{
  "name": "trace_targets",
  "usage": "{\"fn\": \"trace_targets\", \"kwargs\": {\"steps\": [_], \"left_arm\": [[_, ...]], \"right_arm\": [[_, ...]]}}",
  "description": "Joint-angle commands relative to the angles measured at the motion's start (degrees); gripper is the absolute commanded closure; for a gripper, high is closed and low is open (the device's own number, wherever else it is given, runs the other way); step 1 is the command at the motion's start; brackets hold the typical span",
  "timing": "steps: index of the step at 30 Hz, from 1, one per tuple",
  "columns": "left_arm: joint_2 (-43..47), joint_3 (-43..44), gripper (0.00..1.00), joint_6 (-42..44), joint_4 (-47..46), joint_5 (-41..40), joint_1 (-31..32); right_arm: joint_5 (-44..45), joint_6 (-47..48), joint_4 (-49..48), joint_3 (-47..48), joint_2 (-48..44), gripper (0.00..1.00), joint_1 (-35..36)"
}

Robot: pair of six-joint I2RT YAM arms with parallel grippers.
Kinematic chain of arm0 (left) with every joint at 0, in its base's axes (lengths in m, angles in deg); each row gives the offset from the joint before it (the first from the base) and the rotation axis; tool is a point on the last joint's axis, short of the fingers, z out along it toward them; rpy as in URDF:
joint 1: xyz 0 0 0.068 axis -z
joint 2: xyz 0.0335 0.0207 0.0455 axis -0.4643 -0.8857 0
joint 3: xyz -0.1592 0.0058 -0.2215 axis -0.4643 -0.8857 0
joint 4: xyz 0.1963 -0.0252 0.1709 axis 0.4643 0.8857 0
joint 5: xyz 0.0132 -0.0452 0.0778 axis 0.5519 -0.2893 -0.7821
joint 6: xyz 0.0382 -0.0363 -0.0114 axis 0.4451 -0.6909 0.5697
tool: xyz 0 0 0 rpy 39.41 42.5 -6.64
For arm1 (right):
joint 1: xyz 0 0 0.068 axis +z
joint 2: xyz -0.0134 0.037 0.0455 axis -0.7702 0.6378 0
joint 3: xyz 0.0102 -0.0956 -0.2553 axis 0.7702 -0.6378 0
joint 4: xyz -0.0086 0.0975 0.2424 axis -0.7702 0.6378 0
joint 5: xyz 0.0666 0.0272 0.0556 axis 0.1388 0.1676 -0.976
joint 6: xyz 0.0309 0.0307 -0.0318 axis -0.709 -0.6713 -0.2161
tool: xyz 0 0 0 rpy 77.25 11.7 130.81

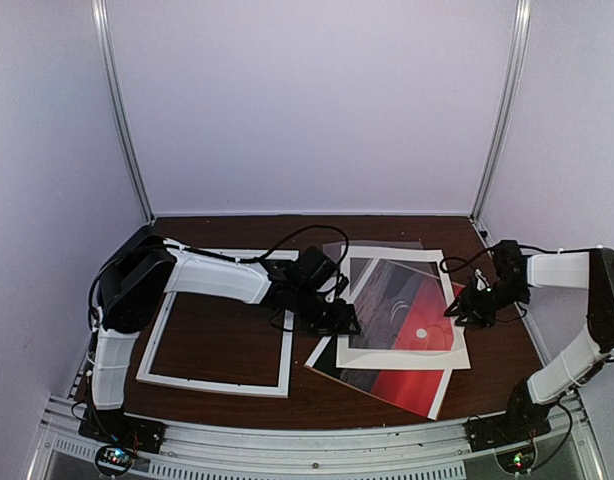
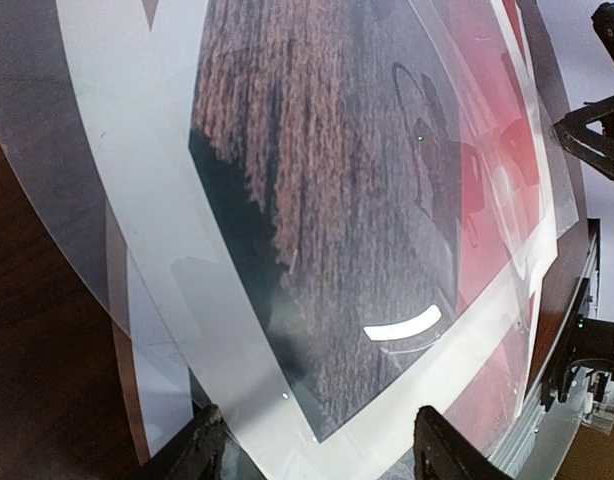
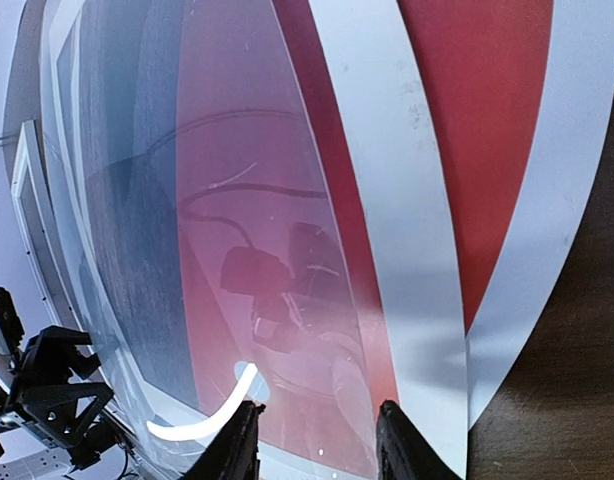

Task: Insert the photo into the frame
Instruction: Pick up the glass panel from the mat board.

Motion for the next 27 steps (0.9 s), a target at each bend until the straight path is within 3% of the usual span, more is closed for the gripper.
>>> {"fn": "trace_targets", "kwargs": {"steps": [1,10,27], "left_arm": [[0.4,-2.3,0.34,-0.7,-1.1,-1.2,-0.3],[0.5,-2.8,0.34,-0.8,-0.9,-1.5,-0.6],[0.5,-3.1,0.34,-0.8,-0.1,-2.4,-1.1]], "right_arm": [[-6.0,-0.7,-3.3,-1.4,-0.4,0.60,-1.5],[-12.0,-2.8,-8.9,-3.2,0.9,0.60,-3.5],[-15.5,-1.1,-6.8,-3.4,-1.3,0.65,-5.8]]}}
